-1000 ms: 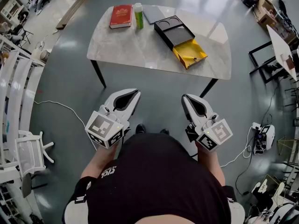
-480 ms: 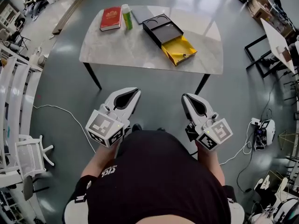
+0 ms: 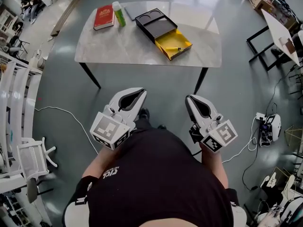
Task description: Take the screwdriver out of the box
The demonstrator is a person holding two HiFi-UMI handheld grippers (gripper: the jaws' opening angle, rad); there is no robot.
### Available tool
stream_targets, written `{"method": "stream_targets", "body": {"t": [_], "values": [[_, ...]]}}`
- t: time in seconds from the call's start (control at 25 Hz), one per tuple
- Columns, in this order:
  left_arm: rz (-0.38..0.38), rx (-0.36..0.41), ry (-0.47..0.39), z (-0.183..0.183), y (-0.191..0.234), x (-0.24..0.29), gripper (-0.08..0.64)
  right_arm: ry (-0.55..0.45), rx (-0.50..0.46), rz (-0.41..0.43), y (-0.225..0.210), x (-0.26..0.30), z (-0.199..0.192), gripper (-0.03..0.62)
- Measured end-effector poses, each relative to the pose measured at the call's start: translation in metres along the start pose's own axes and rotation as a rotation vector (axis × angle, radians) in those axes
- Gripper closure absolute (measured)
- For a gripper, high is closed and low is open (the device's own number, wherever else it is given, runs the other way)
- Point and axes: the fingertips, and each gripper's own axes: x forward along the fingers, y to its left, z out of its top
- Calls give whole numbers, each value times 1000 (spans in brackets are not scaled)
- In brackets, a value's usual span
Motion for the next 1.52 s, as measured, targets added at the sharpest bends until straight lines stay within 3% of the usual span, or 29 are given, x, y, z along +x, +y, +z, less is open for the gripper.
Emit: {"method": "stream_targets", "body": {"t": [0.52, 1.04, 1.52], "values": [[-60, -9, -10, 3, 34, 67, 558, 28, 2, -48, -55, 30, 9, 580], [-70, -44, 2, 15, 142, 118, 558, 66, -12, -47, -105, 139, 32, 580], [-48, -8, 34, 19, 240, 130, 558, 121, 4, -23, -128, 233, 28, 579]]}}
